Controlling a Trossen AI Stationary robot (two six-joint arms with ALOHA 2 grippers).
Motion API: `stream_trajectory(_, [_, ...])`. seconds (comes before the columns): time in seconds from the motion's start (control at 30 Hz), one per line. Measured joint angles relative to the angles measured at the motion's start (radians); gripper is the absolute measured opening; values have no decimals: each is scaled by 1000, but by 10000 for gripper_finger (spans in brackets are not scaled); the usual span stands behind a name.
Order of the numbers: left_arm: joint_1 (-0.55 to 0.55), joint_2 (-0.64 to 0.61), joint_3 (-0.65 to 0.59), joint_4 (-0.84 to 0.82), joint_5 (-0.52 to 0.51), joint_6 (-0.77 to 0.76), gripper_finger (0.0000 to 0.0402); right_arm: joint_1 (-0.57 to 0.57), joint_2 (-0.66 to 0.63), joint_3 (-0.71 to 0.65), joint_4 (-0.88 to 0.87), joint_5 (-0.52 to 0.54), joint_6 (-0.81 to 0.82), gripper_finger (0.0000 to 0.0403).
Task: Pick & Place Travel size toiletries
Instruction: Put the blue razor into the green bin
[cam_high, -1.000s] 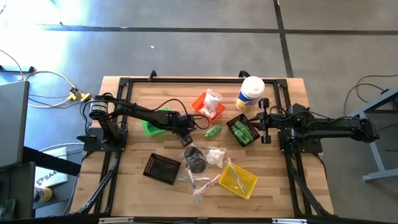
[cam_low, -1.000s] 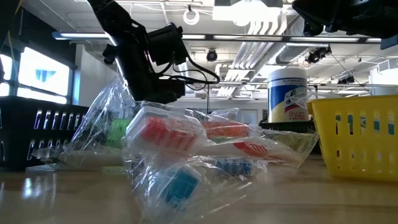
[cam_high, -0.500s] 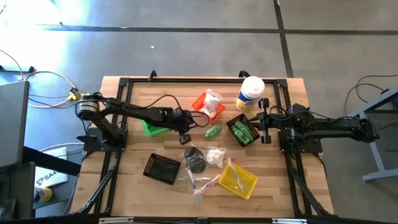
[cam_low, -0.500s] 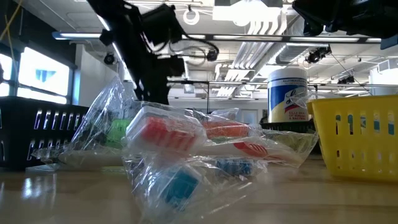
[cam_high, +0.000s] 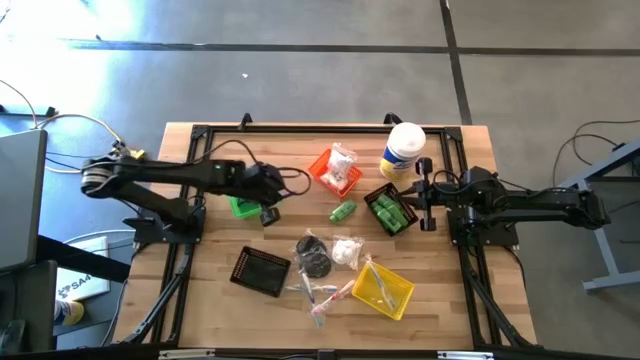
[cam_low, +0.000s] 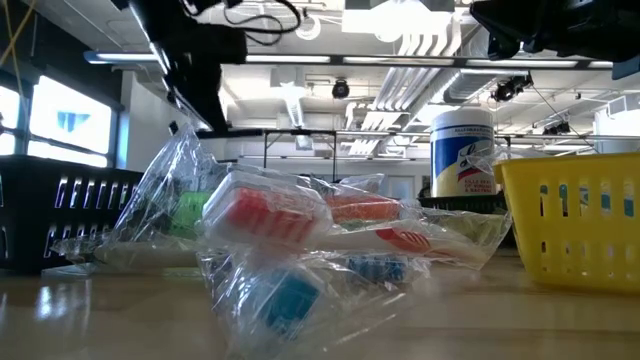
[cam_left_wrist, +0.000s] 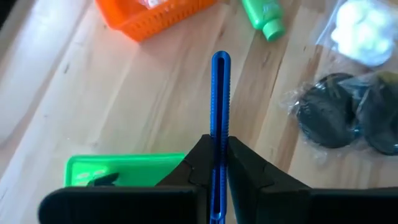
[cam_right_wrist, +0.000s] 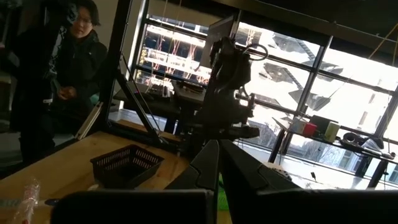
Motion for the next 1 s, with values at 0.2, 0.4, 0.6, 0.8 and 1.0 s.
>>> stream_trajectory(0.2, [0,-152,-126,-14,-75,-110,24,0,0,0,-3,0,3,9])
stream_trajectory(0.4, [0,-225,-258,12,-110,-199,24,0,0,0,-11,0,3,9])
stream_trajectory(0.6, [0,-230,-327,10,-153,-262,24,0,0,0,-10,0,7,9])
stream_trajectory(0.8, [0,-230,-351,16,-199,-317,24,0,0,0,-10,0,7,9])
stream_trajectory(1.0, [1,-229,-351,16,-209,-320,42,0,0,0,-12,0,7,9])
